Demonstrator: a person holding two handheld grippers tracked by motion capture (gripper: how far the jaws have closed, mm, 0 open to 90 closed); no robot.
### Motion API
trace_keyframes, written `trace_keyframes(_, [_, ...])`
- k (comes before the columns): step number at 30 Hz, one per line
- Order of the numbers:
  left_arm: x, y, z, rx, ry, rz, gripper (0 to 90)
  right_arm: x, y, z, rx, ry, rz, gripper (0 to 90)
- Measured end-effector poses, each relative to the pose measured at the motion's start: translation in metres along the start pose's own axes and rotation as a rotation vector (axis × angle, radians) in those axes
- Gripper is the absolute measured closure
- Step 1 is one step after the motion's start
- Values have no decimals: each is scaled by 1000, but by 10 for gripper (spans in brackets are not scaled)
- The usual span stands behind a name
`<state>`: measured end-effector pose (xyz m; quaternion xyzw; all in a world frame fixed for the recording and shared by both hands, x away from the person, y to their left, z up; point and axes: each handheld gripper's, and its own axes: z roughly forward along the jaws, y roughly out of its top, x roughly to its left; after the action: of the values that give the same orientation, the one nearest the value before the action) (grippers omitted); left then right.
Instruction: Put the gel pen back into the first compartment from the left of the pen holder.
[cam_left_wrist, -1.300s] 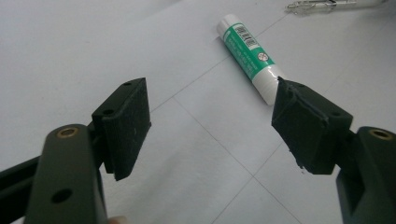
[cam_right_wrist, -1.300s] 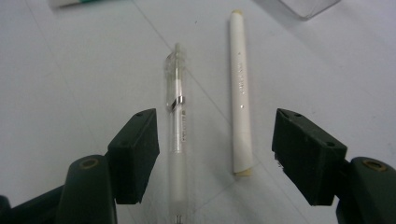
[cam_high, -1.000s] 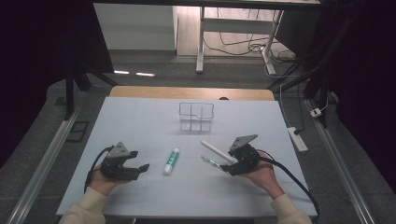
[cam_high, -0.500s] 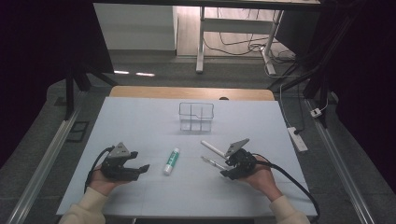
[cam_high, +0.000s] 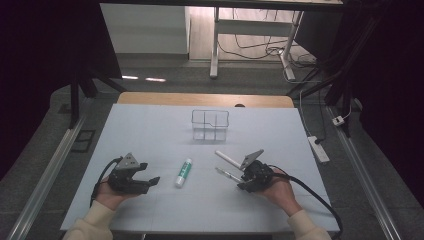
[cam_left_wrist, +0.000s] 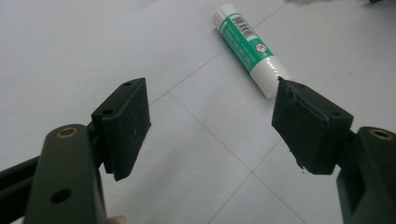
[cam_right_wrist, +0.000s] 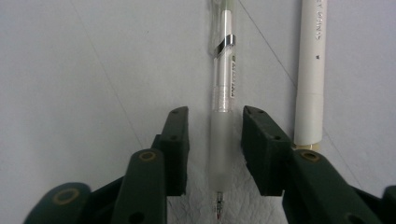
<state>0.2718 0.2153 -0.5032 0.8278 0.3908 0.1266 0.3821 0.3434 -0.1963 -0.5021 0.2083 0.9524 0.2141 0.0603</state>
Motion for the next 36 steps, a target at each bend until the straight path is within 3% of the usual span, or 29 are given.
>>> trace_keyframes(8, [0, 0, 1, 4, -1, 2, 281, 0, 0, -1, 6, -16, -15, 781])
trace_keyframes(14, [-1, -1, 1, 9, 2, 9, 281, 1, 0, -1, 8, -17, 5, 790])
trace_keyframes(23, [0, -1, 1, 11, 4, 10, 281, 1, 0, -2, 2, -31, -8, 794])
trace_keyframes(36, [-1, -1, 2, 10, 5, 13, 282, -3, 0, -16, -83, -21, 23, 795])
